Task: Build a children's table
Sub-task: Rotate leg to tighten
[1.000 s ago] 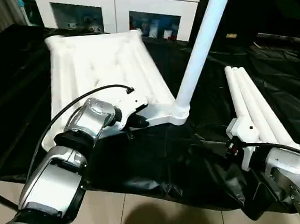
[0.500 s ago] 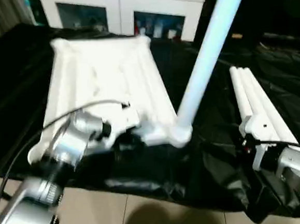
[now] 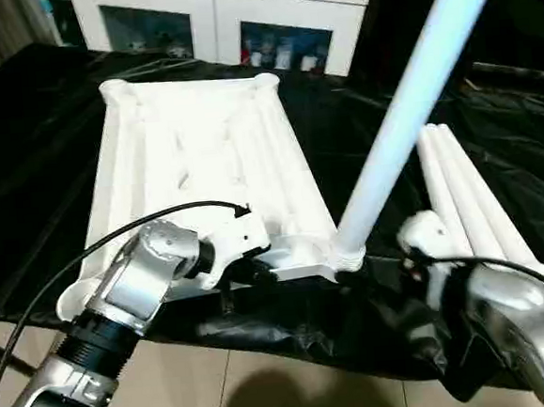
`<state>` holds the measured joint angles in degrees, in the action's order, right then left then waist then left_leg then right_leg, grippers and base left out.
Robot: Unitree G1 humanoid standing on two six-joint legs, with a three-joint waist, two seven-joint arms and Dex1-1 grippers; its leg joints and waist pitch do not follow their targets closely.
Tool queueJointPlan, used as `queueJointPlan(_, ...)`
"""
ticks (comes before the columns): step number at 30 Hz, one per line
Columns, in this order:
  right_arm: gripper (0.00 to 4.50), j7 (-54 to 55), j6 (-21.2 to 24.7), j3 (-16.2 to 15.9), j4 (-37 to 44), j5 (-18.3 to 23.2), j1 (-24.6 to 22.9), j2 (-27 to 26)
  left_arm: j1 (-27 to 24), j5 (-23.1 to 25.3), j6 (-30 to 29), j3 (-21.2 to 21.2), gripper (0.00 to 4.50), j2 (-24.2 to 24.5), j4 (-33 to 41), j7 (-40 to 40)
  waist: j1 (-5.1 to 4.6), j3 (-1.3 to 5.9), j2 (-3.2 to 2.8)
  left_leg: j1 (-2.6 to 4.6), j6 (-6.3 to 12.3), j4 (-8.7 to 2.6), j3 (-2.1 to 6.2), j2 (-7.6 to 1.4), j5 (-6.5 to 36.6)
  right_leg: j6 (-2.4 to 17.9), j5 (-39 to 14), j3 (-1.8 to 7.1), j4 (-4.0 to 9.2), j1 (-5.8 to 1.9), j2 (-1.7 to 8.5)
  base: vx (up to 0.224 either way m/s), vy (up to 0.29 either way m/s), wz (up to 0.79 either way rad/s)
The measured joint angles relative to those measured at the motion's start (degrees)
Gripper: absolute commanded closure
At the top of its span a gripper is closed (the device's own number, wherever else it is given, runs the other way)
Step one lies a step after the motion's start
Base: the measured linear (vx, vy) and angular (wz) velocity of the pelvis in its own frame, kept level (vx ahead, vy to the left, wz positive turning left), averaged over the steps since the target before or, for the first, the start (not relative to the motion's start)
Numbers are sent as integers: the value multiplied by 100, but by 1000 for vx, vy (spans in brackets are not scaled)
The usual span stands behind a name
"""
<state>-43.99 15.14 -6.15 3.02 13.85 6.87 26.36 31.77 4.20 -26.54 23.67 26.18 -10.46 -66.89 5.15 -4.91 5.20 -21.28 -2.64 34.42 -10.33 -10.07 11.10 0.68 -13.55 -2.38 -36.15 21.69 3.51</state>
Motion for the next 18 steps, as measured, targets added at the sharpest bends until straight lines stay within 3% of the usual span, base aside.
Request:
queueJointPlan(9,11,20,-322,-78,-509,-91,181,-192,-41,-6,-72,-4,450,8,121,46,-9,0,0,-11,1,-1,-5,-2,-1,0,0,1,-1,16,-1,0,0,0)
queueJointPlan(12,0,1,-383,-112,-609,-104,192,-262,-41,-15,-64,-10,395,-83,119,142,5,-1,-2,-13,2,0,-5,-2,-1,0,0,0,-2,16,0,0,0,0)
queueJointPlan(18,0,-14,-469,-113,-658,-107,234,-283,228,-35,-2,-3,353,-269,106,281,-13,1,-3,-8,3,1,-6,-3,-2,1,3,2,-6,14,-1,0,0,0)
